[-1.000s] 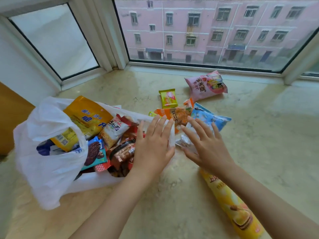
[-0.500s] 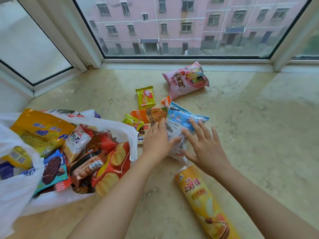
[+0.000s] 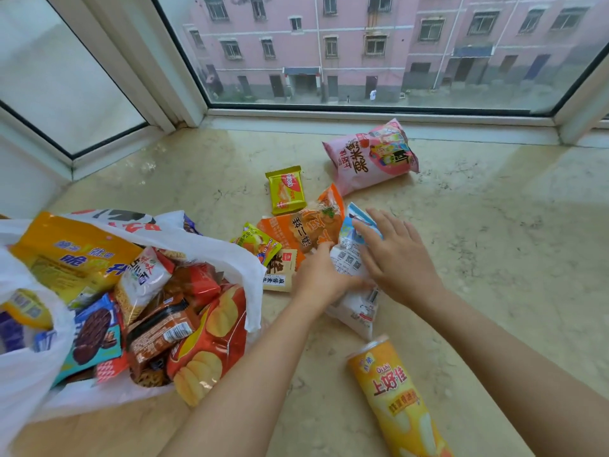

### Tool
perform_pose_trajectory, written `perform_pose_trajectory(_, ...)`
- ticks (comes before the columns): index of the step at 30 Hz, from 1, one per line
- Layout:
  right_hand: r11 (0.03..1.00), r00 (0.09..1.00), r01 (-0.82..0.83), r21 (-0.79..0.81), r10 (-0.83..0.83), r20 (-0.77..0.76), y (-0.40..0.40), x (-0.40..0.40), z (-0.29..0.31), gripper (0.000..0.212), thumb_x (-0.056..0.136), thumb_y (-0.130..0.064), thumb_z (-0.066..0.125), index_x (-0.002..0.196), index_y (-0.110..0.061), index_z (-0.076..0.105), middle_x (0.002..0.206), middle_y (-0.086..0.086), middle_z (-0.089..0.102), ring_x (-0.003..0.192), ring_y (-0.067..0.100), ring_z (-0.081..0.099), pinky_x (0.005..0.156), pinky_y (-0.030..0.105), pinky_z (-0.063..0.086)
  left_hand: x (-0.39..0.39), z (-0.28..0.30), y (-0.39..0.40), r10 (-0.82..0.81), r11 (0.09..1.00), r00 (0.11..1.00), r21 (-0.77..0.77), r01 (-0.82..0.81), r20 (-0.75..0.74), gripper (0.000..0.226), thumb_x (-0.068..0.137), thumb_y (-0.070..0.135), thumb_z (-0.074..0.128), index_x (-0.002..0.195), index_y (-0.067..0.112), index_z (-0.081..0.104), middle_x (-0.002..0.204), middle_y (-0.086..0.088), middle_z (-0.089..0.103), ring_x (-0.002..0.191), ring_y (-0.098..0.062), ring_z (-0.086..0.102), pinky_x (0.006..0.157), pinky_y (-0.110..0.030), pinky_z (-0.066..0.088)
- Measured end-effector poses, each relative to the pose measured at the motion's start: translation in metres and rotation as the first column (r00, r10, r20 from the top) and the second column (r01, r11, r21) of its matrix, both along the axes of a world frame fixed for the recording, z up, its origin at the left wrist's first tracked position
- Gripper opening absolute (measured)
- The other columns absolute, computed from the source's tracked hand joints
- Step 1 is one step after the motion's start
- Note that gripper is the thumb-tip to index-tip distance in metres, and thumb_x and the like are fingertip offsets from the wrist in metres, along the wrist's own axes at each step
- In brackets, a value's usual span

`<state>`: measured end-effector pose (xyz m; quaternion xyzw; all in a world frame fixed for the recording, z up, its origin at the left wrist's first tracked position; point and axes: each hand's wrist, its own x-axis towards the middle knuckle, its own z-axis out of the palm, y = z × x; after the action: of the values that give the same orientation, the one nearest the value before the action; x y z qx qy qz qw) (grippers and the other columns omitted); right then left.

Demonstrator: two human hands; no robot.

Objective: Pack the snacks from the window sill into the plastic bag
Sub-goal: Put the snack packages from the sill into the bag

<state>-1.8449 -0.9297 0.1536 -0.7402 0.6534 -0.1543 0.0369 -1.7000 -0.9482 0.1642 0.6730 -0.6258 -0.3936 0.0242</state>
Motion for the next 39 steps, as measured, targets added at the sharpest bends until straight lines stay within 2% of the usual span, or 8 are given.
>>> perform_pose_trajectory(2, 0.994, 0.994, -0.107, 0.027, 0.107, -0.020, -0.030, 0.015, 0.010, 0.047, 0.092, -0.034, 0.039, 0.136, -0.017, 0.050, 0.142, 0.014, 0.047, 0.132, 0.035, 0.041, 0.104, 0.055, 0.035, -0.001, 0.003, 0.003, -0.012, 1.000, 1.000, 0.007, 0.012, 0.011, 0.086, 0.051, 0.068, 0.079, 0.122, 0.033, 0.047, 0.116, 0.006, 0.064, 0.108, -0.021, 0.059, 0.089, -0.043, 0.050)
perform_pose_trajectory(7, 0.891, 0.896, -0.231, 0.391, 0.351, -0.270, -0.090, 0.064, 0.018, 0.072, 0.090, -0.040, 0.057, 0.149, -0.035, 0.017, 0.157, 0.008, 0.018, 0.145, 0.033, 0.010, 0.114, 0.059, 0.008, 0.002, 0.000, 0.011, 0.011, 1.000, 1.000, 0.023, -0.012, 0.020, 0.099, 0.057, 0.063, 0.078, 0.138, 0.026, 0.035, 0.131, 0.005, 0.057, 0.123, -0.023, 0.052, 0.100, -0.045, 0.041)
perform_pose_trajectory(15, 0.857, 0.825, -0.185, 0.481, 0.402, -0.398, -0.108, 0.088, -0.002, 0.100, 0.081, -0.042, 0.070, 0.149, -0.042, -0.003, 0.152, 0.008, 0.025, 0.140, 0.036, 0.021, 0.106, 0.069, 0.020, 0.009, -0.002, 0.025, -0.020, 0.999, 1.000, -0.042, 0.019, -0.014, 0.083, 0.071, 0.051, 0.076, 0.139, 0.028, 0.035, 0.133, 0.000, 0.051, 0.125, -0.023, 0.045, 0.093, -0.035, 0.041)
perform_pose_trajectory(19, 0.875, 0.831, -0.181, 0.450, 0.381, -0.406, -0.103, 0.090, 0.004, 0.094, 0.080, -0.030, 0.071, 0.148, -0.040, 0.007, 0.142, 0.003, 0.038, 0.128, 0.032, 0.037, 0.092, 0.054, 0.043, 0.011, -0.001, 0.034, 0.032, 0.999, 0.995, 0.009, -0.032, -0.089, 0.079, 0.070, 0.053, 0.076, 0.135, 0.031, 0.037, 0.131, 0.006, 0.053, 0.122, -0.018, 0.050, 0.090, -0.032, 0.042)
perform_pose_trajectory(23, 0.916, 0.847, -0.189, 0.355, 0.335, -0.413, -0.090, 0.092, 0.007, 0.074, 0.086, -0.016, 0.062, 0.145, -0.034, 0.020, 0.130, 0.003, 0.049, 0.120, 0.032, 0.043, 0.079, 0.045, 0.049, 0.012, 0.002, 0.043, 0.040, 0.999, 0.995, 0.014, -0.039, -0.092, 0.075, 0.068, 0.054, 0.075, 0.130, 0.031, 0.040, 0.125, 0.006, 0.059, 0.115, -0.021, 0.056, 0.087, -0.034, 0.044)
perform_pose_trajectory(27, 0.941, 0.848, -0.197, 0.276, 0.305, -0.433, -0.078, 0.090, 0.010, 0.067, 0.085, -0.016, 0.064, 0.140, -0.028, 0.029, 0.123, 0.000, 0.056, 0.112, 0.031, 0.048, 0.063, 0.035, 0.043, 0.014, 0.003, 0.053, 0.034, 0.998, 0.995, -0.049, -0.038, -0.093, 0.069, 0.069, 0.051, 0.076, 0.127, 0.029, 0.044, 0.122, 0.003, 0.060, 0.114, -0.023, 0.057, 0.084, -0.035, 0.044)
perform_pose_trajectory(34, 0.972, 0.858, -0.191, 0.135, 0.232, -0.458, -0.054, 0.081, 0.023, 0.041, 0.084, 0.000, 0.051, 0.119, -0.020, 0.051, 0.098, -0.002, 0.064, 0.097, 0.025, 0.057, 0.051, 0.028, 0.029, 0.014, 0.004, 0.072, 0.017, 0.992, 0.995, -0.125, -0.028, -0.094, 0.069, 0.066, 0.056, 0.076, 0.124, 0.033, 0.045, 0.122, 0.005, 0.059, 0.116, -0.024, 0.055, 0.091, -0.041, 0.045)
perform_pose_trajectory(39, 0.978, 0.886, -0.174, -0.115, 0.104, -0.453, -0.044, 0.071, 0.039, 0.037, 0.046, 0.003, 0.081, 0.074, -0.015, 0.066, 0.054, -0.001, 0.058, 0.055, 0.026, 0.057, 0.045, 0.025, 0.035, 0.016, 0.011, 0.083, -0.001, 0.975, 0.996, -0.221, -0.018, -0.084, 0.076, 0.068, 0.052, 0.075, 0.134, 0.039, 0.038, 0.123, 0.005, 0.060, 0.115, -0.024, 0.056, 0.089, -0.040, 0.045)
